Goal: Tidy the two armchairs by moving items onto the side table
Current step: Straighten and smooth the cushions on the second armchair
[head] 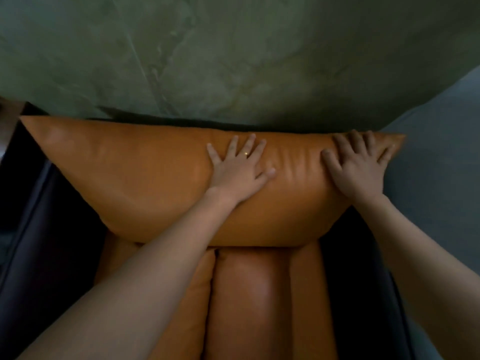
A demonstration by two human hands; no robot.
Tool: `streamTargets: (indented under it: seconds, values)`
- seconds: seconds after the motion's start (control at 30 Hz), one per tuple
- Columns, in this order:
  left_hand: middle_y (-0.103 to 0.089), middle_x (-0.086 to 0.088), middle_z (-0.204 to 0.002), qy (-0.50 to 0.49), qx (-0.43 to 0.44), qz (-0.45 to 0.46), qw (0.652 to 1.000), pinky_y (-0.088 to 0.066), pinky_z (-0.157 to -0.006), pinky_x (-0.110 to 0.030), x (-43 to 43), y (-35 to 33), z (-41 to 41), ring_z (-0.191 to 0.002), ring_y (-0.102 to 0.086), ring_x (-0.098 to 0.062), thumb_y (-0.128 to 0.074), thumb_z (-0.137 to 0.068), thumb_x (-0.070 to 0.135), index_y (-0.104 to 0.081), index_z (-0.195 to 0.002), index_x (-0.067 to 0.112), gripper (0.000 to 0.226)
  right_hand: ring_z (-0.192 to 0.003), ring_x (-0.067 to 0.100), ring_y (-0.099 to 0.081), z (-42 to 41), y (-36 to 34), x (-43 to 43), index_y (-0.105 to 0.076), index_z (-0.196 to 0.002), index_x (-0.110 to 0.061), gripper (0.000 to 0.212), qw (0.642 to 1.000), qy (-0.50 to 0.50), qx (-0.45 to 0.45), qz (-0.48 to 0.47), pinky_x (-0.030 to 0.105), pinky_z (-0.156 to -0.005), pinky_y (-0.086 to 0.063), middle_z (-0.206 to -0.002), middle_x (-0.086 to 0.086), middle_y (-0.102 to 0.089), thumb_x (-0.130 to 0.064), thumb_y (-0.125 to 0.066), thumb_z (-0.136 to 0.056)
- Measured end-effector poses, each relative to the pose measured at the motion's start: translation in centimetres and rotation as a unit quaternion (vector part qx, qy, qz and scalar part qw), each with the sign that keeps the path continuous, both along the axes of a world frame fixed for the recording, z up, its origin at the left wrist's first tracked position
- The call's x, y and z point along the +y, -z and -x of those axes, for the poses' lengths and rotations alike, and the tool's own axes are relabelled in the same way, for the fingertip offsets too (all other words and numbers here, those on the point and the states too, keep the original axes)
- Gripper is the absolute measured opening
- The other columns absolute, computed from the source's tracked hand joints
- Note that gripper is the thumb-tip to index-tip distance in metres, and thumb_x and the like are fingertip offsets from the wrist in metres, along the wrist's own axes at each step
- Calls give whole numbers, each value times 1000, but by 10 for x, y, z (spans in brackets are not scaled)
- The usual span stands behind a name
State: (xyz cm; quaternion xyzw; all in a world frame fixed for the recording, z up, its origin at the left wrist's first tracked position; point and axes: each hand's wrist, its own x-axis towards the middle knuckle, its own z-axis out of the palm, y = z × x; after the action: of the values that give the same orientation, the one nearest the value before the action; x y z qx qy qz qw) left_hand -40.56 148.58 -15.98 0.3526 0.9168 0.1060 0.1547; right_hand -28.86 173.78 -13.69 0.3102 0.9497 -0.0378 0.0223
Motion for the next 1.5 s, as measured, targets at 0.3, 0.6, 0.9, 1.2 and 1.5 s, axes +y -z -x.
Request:
streamTargets:
  seconds: [0.3,0.6,0.9,1.2,1.5]
  values:
    - [-6,10,-169,-40,-16,49,998,8,-112,-73,33,9,-8,-156,1,-26,-14,-88,84,-10,-157,48,79,-156,27,-1,5,12,13,-22,-157,-41,82,980,95,34,169,69,-118,-11,-170,7,-2,-79,-33,-85]
    - [4,9,-170,-44,-15,-44,998,-2,-122,-47,-110,-1,-84,-156,5,-13,-39,-100,58,-10,-160,41,68,-156,32,9,-34,1,-100,-17,-161,-29,82,983,-23,40,177,55,-123,7,-170,13,2,-67,-38,-92]
    - [-19,-2,-167,-451,-293,-55,841,-23,-123,-44,-339,73,-211,-153,-19,-25,-54,-92,65,-16,-161,27,88,-156,15,4,-132,72,-343,-15,-159,-39,74,875,-61,25,480,46,-125,-14,-170,-7,1,-37,-59,-99]
    - [-43,5,-155,-471,-470,-159,730,-42,-113,-41,-394,134,-247,-135,-49,-17,-47,-65,99,-25,-158,33,116,-150,2,-12,-196,126,-435,-4,-156,-52,83,841,123,66,522,37,-123,-22,-167,-22,-6,-55,-59,-94]
    - [-58,29,-126,-470,-509,-245,678,-53,-85,-19,-404,128,-250,-110,-62,3,-72,-63,84,-38,-142,52,92,-152,12,-21,-189,118,-454,6,-152,-57,93,795,184,86,571,50,-122,-28,-165,-25,-9,-67,-59,-86]
